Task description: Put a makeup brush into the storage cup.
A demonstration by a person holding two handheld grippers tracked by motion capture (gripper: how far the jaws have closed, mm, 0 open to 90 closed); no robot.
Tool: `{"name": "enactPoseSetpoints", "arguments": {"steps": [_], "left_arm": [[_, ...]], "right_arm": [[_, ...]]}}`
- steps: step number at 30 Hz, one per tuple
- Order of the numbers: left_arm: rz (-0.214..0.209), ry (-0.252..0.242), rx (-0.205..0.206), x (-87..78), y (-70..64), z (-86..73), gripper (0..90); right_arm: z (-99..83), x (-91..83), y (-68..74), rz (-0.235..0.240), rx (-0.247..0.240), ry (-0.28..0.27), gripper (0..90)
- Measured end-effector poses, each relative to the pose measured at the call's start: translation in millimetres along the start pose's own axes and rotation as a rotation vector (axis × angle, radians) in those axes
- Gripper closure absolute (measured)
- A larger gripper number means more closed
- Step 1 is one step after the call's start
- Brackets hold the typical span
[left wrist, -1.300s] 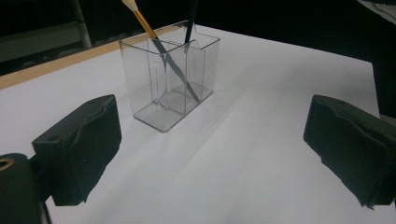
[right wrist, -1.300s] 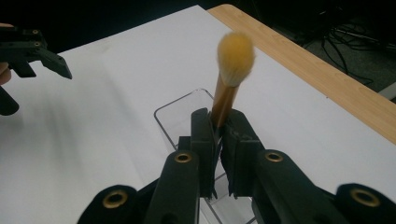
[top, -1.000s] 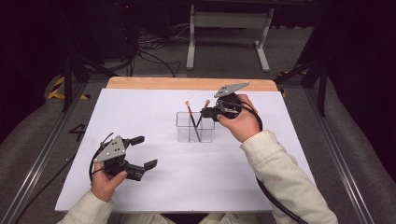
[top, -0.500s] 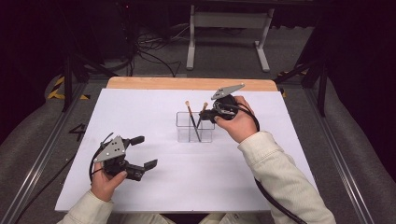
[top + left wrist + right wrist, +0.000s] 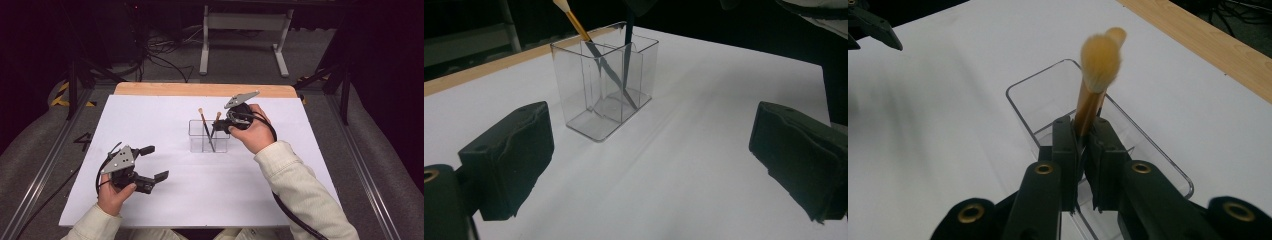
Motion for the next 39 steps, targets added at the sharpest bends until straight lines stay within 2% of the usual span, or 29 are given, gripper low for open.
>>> {"name": "enactPoseSetpoints", "arguments": {"steps": [3,6,8,10,13,14,15,18,21,28,29,33,39], "left_arm": [[0.0,0.0,-0.001,0.0,0.0,-0.1,5.1],[0.0,-0.001,0.002,0.0,0.3,0.4,5.1],[-0.001,-0.001,0.002,0.4,0.4,0.3,5.1],[-0.003,0.002,0.002,0.7,0.3,0.1,5.1],[-0.003,0.001,0.005,1.0,0.7,0.1,5.1],[-0.004,0.002,0.005,1.2,0.5,0.1,5.1],[-0.004,0.002,0.005,1.2,0.5,0.1,5.1],[0.001,-0.001,0.005,1.2,1.2,0.3,5.0],[-0.002,-0.003,0.0,1.2,0.9,0.8,5.0],[0.005,-0.004,0.004,-1.2,4.2,1.5,4.9],[0.005,-0.004,0.004,-1.2,4.2,1.5,4.8],[0.009,-0.007,-0.006,-2.6,5.5,1.4,4.8],[0.02,-0.007,-0.005,-6.2,8.2,1.6,4.7]], "right_arm": [[-0.3,-0.1,0.7,0.011,0.003,-0.007,82.9],[1.1,-1.2,-1.0,-0.004,-0.014,-0.032,71.4],[2.1,-2.9,-1.0,-0.002,-0.007,-0.053,64.8],[4.0,-5.5,-1.4,-0.008,-0.016,-0.086,52.7],[5.8,-10.8,0.1,-0.005,-0.022,-0.129,40.7],[5.8,-10.8,0.1,-0.005,-0.022,-0.129,40.7],[6.9,-13.4,1.5,-0.002,-0.024,-0.153,34.9],[9.9,-22.5,5.6,0.0,-0.037,-0.211,26.6],[11.7,-34.2,10.4,-0.002,-0.052,-0.263,22.7],[4.6,-68.7,19.7,-0.01,-0.066,-0.394,21.7],[4.6,-68.7,19.7,-0.01,-0.066,-0.394,21.7],[-5.8,-87.8,20.5,-0.03,-0.061,-0.451,20.7],[-16.1,-100.2,18.4,-0.051,-0.056,-0.476,19.7]]}}
Point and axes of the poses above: each handheld gripper's, and its own axes: x roughly forward along the jaws, z roughly out of its top, y roughly to its left, the point moved 8 cm from there along x, roughly forward along the jaws, and after that the axes turned 4 degrees about z, right-handed, at the moved point
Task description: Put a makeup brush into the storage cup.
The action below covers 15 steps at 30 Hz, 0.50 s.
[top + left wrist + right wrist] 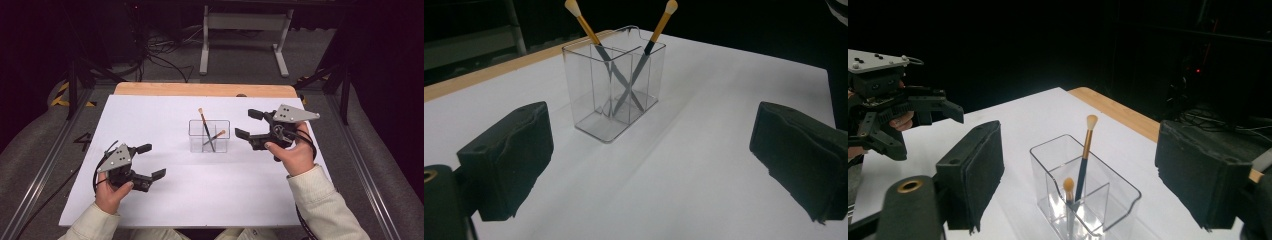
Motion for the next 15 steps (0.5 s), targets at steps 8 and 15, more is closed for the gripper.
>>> {"name": "enactPoseSetpoints", "arguments": {"steps": [8,15], "left_arm": [[0.008,-0.012,-0.005,-4.9,2.7,2.2,3.7],[0.014,-0.017,-0.006,-7.7,4.4,2.5,3.2]], "right_arm": [[-10.6,-25.0,-5.0,-0.054,-0.026,-0.049,17.6],[-24.5,-40.8,-10.8,-0.092,-0.013,-0.065,16.2]]}}
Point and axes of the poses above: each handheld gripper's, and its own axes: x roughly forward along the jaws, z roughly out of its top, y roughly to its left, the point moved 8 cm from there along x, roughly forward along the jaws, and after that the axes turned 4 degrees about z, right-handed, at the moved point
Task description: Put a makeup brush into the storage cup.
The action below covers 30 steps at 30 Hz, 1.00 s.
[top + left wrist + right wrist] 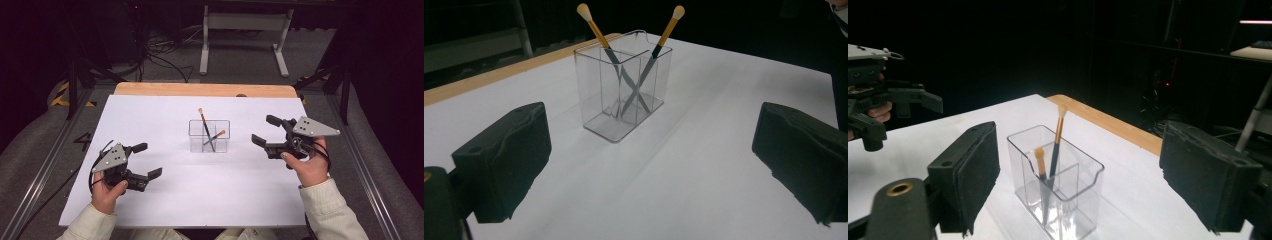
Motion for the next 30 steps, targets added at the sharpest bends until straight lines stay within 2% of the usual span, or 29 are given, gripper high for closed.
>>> {"name": "enactPoseSetpoints", "arguments": {"steps": [10,13,22,30], "left_arm": [[0.008,-0.002,-0.003,-4.1,3.0,0.9,3.1],[0.013,-0.011,-0.001,-4.6,3.5,2.3,3.0],[0.015,-0.016,-0.011,-5.3,5.1,1.4,3.0],[0.024,-0.027,-0.018,-7.3,8.3,1.7,3.0]], "right_arm": [[-14.8,-21.9,-7.8,-0.053,0.007,-0.043,16.8],[-21.3,-25.8,-8.6,-0.055,0.02,-0.047,16.5],[-38.2,-31.2,-12.5,-0.06,0.045,-0.042,15.7],[-52.4,-30.7,-16.5,-0.074,0.032,-0.04,14.6]]}}
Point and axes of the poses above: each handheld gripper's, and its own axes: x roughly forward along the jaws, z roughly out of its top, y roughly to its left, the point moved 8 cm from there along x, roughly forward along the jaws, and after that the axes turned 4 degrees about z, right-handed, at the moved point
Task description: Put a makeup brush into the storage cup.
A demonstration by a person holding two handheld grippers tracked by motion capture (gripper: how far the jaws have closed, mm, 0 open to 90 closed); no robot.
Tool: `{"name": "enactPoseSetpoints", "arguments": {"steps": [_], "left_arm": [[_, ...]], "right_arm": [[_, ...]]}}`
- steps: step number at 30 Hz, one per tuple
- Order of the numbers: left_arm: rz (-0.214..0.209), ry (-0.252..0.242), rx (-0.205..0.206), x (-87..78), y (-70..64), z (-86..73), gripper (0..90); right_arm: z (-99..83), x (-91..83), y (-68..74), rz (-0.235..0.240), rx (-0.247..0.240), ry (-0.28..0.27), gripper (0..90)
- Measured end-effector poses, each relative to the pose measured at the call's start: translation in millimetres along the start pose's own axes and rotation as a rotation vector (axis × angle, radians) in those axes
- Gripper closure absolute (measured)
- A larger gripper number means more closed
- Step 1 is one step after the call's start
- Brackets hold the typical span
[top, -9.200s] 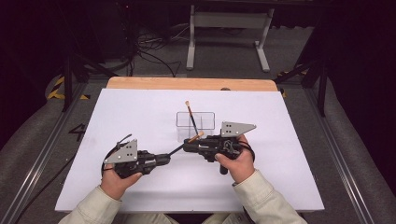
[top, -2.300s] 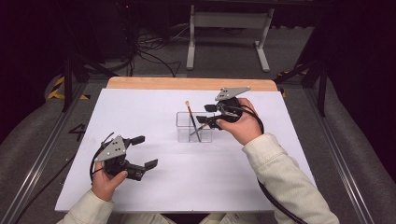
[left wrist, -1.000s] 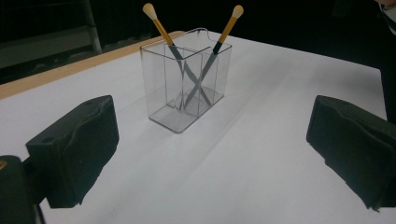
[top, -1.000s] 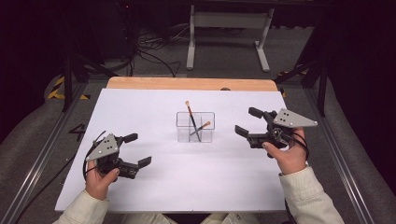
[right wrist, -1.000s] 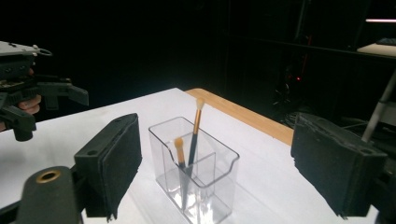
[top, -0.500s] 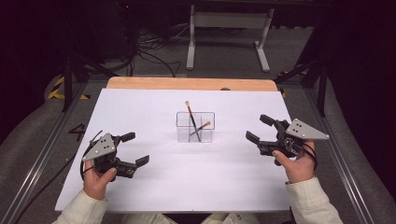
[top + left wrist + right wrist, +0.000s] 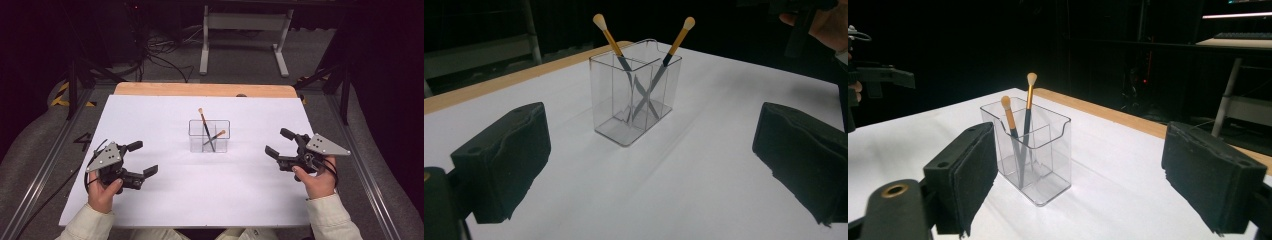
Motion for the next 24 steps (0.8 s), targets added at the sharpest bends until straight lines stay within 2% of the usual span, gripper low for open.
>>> {"name": "enactPoseSetpoints", "arguments": {"steps": [4,11,12,15,24], "left_arm": [[0.004,0.001,0.001,-0.6,1.1,-0.7,3.0],[0.002,-0.006,-0.001,-1.8,2.7,-2.1,3.0],[0.002,-0.02,-0.006,-1.8,2.9,-1.8,2.7],[0.01,-0.029,0.008,-2.3,2.6,-0.8,2.7],[0.006,-0.027,0.0,-3.3,3.9,-2.7,2.4]], "right_arm": [[-4.6,0.0,-0.5,-0.008,-0.007,-0.003,14.8],[-17.7,2.1,-0.7,-0.003,0.015,0.009,14.7],[-20.3,3.6,0.0,0.001,0.018,0.016,14.7],[-21.0,4.7,0.6,0.004,0.017,0.02,14.7],[-20.5,4.9,0.6,0.01,0.024,0.018,14.2]]}}
Point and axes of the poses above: each handheld gripper's, and its own axes: x roughly forward along the jaws, z roughly out of its top, y roughly to its left, the point moved 8 cm from there along x, roughly forward along the jaws, and after that the axes turned 4 degrees about z, right-handed, at the moved point
